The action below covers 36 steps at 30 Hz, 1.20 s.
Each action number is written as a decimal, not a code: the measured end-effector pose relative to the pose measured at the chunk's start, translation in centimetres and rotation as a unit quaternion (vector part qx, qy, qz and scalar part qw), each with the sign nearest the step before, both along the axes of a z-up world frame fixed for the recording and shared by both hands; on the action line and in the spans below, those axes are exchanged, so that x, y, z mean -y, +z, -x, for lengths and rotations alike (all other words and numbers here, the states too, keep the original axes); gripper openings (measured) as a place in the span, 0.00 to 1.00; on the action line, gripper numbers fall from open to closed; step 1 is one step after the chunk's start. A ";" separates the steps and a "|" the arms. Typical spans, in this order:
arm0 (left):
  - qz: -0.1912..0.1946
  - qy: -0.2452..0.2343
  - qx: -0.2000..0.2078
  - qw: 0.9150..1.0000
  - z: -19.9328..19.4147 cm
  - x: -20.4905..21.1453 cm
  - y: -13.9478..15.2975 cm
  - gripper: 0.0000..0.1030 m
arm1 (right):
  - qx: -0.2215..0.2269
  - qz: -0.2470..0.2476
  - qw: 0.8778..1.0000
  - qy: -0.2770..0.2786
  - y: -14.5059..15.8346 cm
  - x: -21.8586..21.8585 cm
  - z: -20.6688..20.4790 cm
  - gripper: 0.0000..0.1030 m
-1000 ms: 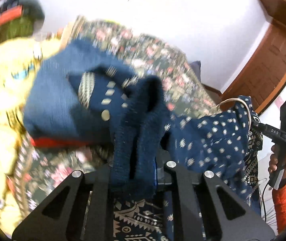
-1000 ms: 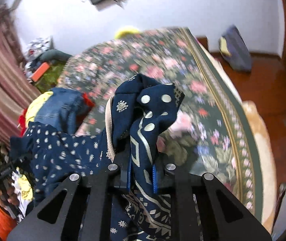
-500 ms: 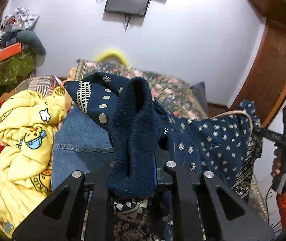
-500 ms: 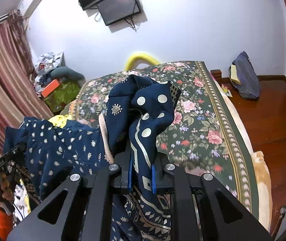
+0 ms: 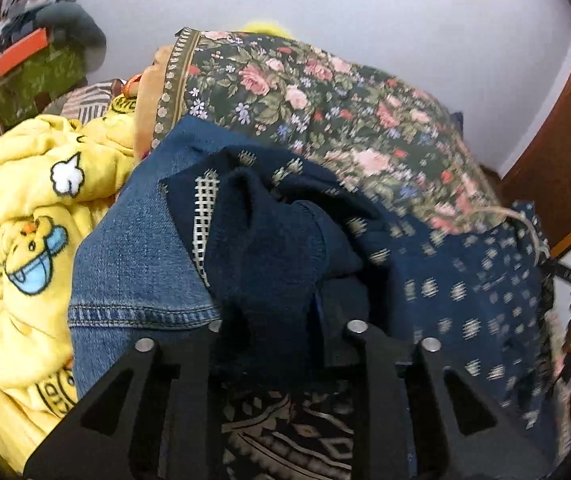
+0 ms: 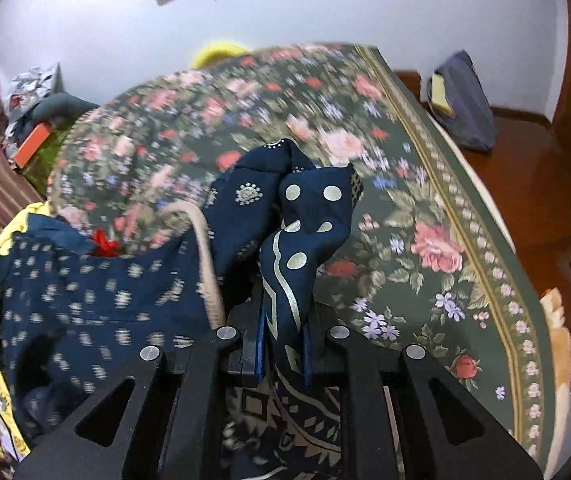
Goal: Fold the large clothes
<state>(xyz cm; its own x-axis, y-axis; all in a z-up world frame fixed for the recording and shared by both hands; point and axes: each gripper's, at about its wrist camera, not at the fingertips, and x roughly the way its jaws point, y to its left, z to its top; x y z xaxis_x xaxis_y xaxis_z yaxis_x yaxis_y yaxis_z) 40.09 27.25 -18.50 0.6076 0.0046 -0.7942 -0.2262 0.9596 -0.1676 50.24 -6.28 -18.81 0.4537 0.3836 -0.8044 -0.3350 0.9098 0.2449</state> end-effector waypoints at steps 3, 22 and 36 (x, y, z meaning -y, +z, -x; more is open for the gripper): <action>0.002 -0.002 -0.005 1.000 0.3 -0.1 -0.7 0.28 | -0.004 0.006 1.000 0.002 -0.2 0.1 0.2 0.18; -0.049 -0.041 0.011 0.998 9.3 4.4 6.6 0.53 | 0.080 0.078 0.993 0.034 9.8 1.8 12.7 0.68; -0.066 -0.063 0.038 0.995 20.8 6.2 8.8 0.66 | 0.106 0.058 0.992 0.039 12.7 4.2 21.5 0.78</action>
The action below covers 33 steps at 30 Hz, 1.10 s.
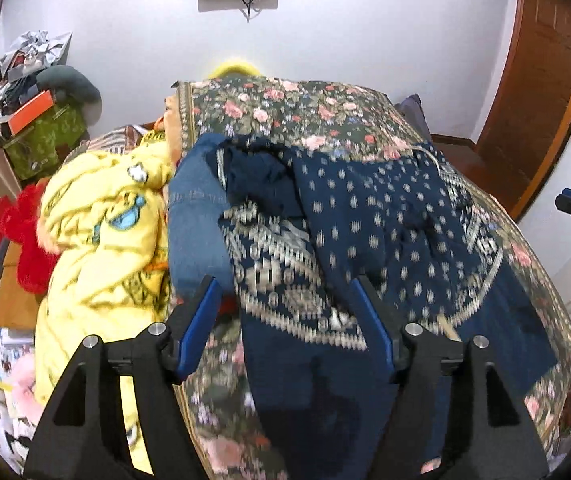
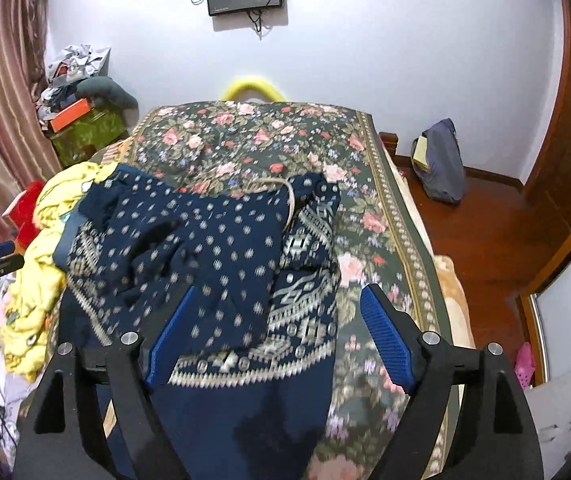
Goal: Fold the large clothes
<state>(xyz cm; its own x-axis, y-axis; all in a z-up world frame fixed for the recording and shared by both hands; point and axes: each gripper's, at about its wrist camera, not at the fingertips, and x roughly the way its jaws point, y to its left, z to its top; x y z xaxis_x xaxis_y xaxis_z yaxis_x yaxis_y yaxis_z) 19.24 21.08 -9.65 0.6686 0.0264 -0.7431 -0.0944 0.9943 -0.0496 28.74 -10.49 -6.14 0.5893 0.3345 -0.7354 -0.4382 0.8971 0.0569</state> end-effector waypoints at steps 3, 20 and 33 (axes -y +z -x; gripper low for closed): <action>0.014 -0.001 -0.026 1.000 2.0 0.0 -2.2 0.66 | -0.022 0.003 1.000 0.003 -1.4 0.4 1.3 0.79; 0.138 0.033 -0.165 0.976 6.9 -0.4 -15.2 0.66 | -0.186 0.011 0.982 -0.005 -13.2 3.5 5.8 0.79; 0.300 0.078 -0.158 0.938 8.0 -1.8 -19.1 0.59 | -0.192 -0.061 0.979 0.017 -14.0 3.5 6.1 0.61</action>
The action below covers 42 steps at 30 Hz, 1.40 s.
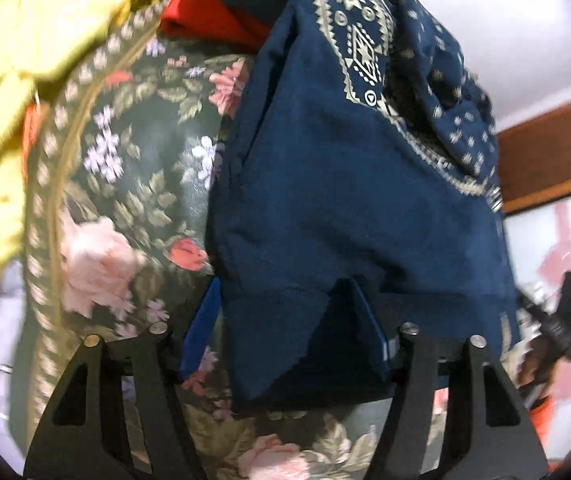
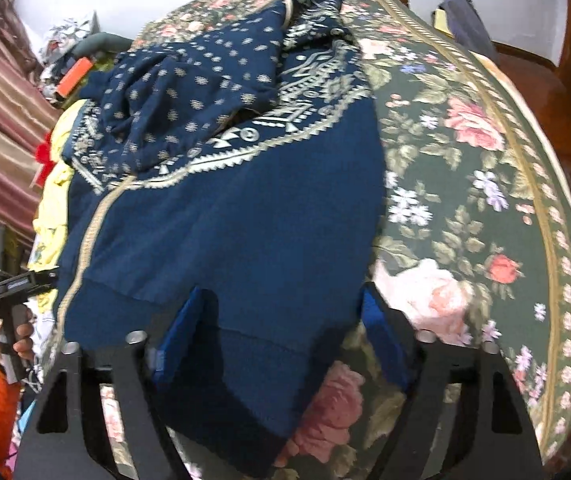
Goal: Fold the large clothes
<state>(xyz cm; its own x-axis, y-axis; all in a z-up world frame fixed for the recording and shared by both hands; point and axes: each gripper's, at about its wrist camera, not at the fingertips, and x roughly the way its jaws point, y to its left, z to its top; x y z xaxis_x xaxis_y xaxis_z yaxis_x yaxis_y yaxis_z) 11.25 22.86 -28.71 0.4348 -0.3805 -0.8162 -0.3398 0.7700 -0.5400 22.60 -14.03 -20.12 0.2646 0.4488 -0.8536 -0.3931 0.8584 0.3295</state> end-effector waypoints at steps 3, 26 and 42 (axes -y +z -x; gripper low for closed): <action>0.021 -0.009 0.012 1.000 0.2 0.2 0.1 0.39 | -0.008 -0.014 1.000 0.005 0.0 -0.4 -0.4 0.42; -0.116 -0.023 0.236 0.965 -7.9 -0.3 21.0 0.09 | 0.124 -0.109 0.986 0.028 11.8 -3.1 -8.3 0.08; -0.176 0.045 0.110 0.977 -27.2 -5.9 12.7 0.11 | 0.052 -0.066 0.995 -0.047 3.6 -6.5 -24.8 0.08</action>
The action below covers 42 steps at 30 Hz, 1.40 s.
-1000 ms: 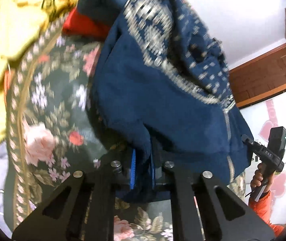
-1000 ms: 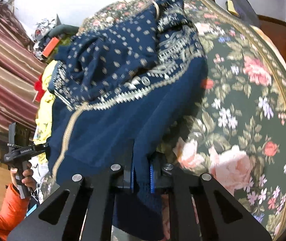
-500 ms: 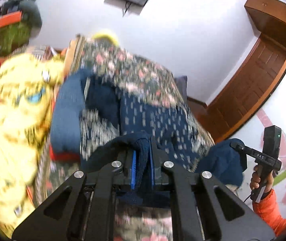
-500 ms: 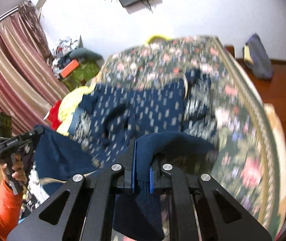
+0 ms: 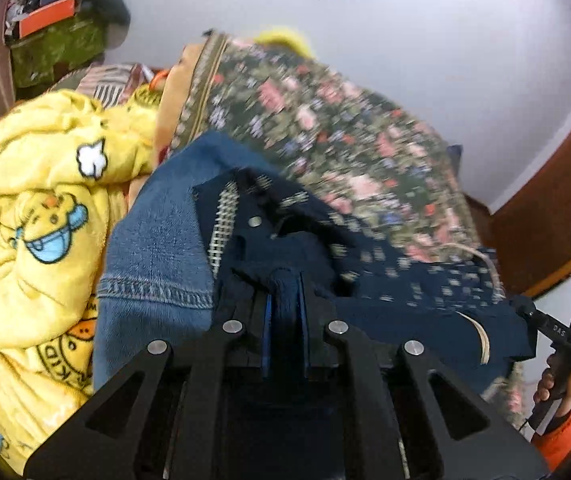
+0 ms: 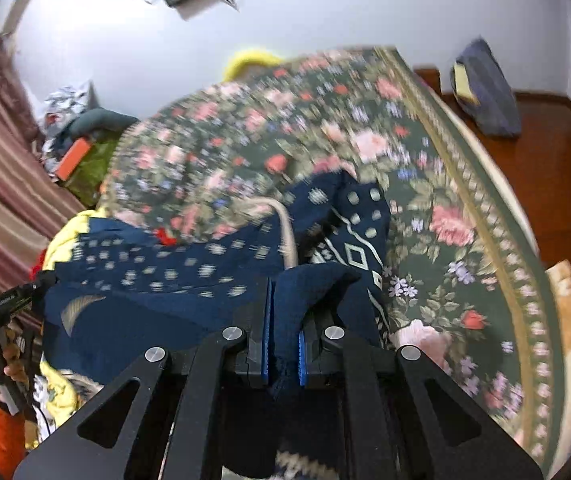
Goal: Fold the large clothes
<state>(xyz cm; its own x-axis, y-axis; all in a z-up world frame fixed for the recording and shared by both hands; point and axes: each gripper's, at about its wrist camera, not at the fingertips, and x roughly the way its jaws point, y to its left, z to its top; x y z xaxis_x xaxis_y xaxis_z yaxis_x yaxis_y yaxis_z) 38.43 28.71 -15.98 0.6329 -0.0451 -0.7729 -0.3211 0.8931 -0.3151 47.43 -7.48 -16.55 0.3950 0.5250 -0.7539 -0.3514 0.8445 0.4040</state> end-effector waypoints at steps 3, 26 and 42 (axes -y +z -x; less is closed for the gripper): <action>0.000 0.003 -0.005 1.000 -0.6 -0.4 -1.2 0.14 | -0.020 -0.010 1.000 -0.003 -1.6 0.4 -0.6 0.08; -0.141 -0.112 0.014 0.984 7.2 8.0 4.5 0.57 | 0.052 0.047 0.996 0.051 4.8 3.3 9.7 0.47; -0.188 -0.089 -0.034 0.978 -1.1 7.1 -0.6 0.57 | 0.028 0.114 0.990 0.075 -1.2 -5.0 4.2 0.48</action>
<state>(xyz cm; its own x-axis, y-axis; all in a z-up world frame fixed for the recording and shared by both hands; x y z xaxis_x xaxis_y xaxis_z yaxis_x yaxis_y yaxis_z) 39.57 21.58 -16.58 0.5881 0.1450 -0.7957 -0.1583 0.9854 0.0626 43.25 -2.47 -17.79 0.3700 0.3991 -0.8389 -0.4962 0.8483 0.1847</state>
